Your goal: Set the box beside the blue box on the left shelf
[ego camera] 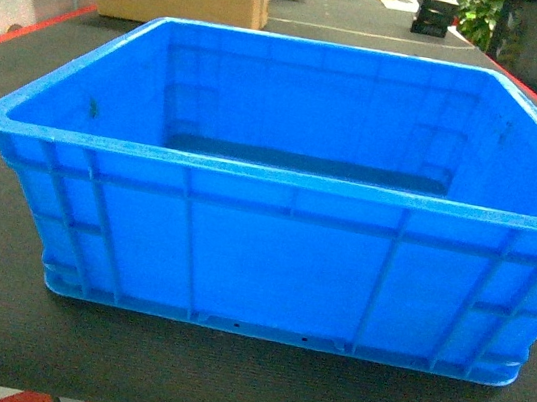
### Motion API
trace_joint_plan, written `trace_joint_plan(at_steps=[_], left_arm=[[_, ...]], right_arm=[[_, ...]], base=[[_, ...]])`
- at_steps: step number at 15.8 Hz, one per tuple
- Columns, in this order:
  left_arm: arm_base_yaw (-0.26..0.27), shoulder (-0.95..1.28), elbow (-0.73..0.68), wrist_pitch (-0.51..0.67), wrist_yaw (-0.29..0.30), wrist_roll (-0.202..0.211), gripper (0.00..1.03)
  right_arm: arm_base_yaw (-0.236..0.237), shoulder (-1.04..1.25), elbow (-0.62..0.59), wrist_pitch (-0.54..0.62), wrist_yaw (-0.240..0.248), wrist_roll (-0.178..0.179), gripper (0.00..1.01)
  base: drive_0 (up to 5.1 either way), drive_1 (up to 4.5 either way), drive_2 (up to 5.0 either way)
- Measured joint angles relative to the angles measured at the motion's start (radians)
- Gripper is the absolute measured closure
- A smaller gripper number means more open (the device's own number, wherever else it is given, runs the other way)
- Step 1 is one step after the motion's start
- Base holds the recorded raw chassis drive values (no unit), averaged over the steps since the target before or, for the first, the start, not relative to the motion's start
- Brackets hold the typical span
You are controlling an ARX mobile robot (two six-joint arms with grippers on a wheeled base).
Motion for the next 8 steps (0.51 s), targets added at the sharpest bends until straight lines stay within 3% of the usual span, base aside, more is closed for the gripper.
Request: trace_joint_plan(at_steps=[8], left_arm=[[0.0,0.0,0.0,0.0,0.0,0.0,0.05]], right_arm=[[0.0,0.0,0.0,0.0,0.0,0.0,0.03]], base=[[0.0,0.0,0.0]])
